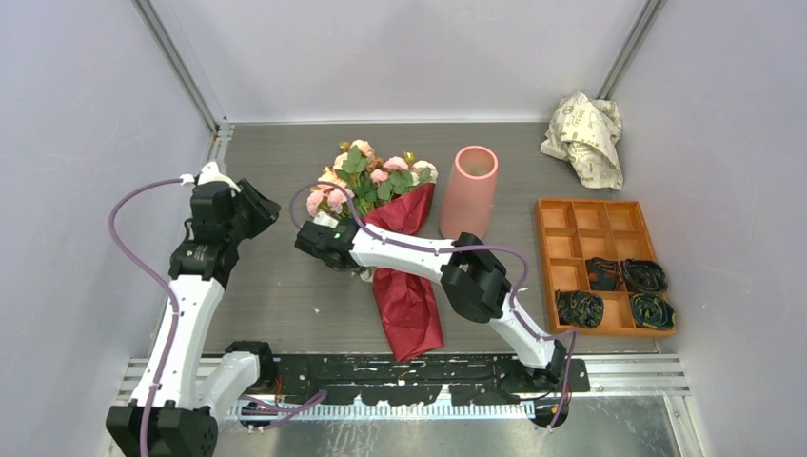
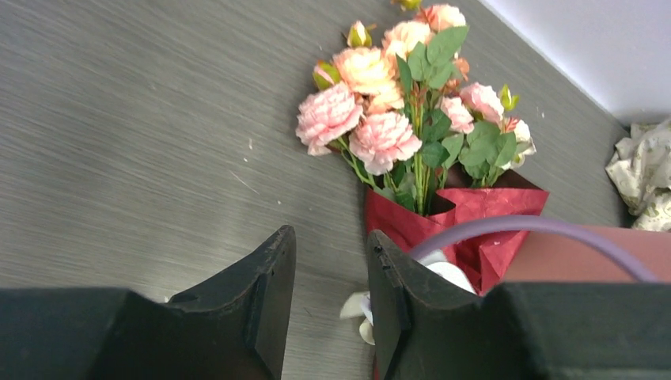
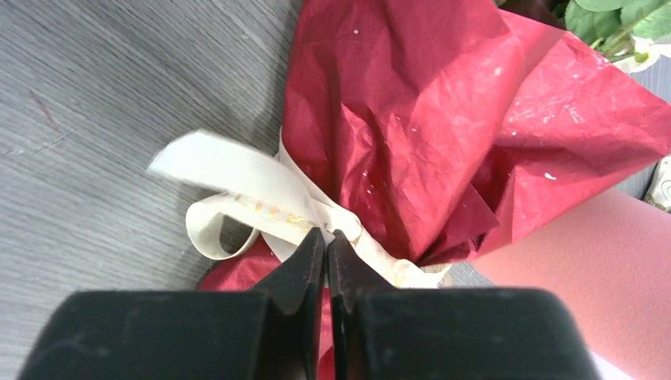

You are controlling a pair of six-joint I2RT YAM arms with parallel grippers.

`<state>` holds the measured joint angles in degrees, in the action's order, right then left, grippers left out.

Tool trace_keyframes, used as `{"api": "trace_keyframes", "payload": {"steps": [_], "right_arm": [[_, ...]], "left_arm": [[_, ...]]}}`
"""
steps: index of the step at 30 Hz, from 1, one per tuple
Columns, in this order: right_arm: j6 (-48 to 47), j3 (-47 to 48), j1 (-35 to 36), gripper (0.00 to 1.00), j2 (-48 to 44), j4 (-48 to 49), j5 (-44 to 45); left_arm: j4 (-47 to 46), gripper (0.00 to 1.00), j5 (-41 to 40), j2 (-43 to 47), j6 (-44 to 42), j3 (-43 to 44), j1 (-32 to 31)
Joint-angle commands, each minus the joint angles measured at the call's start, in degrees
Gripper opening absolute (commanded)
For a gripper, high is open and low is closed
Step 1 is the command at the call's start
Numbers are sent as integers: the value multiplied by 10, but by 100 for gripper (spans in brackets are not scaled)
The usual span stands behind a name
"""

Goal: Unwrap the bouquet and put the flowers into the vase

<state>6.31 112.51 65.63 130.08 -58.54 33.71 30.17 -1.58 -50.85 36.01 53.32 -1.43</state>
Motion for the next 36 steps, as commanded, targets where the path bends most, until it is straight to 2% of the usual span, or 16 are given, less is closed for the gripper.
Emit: {"api": "trace_keyframes", "payload": {"steps": [1,5,17,24,30,36], "right_arm": [[20,25,0,8,-78,1,-4],[34,23,0,1,-111,7,-10],[59,34,0,1,-229,46,-26],[57,56,0,1,-312,80,-2],[38,66,0,1,-365,104,26],[23,56,0,1,-399,125,77]], "left_arm": [[-87,39,58,-21,37,-25,0],[-100,38,65,-38,42,-38,1],[-180,38,165,-39,60,-91,0],[-234,39,245,-41,57,-110,-6],[-249,41,287,-42,26,-104,-64],[-249,42,287,-45,-17,-92,-175]]}}
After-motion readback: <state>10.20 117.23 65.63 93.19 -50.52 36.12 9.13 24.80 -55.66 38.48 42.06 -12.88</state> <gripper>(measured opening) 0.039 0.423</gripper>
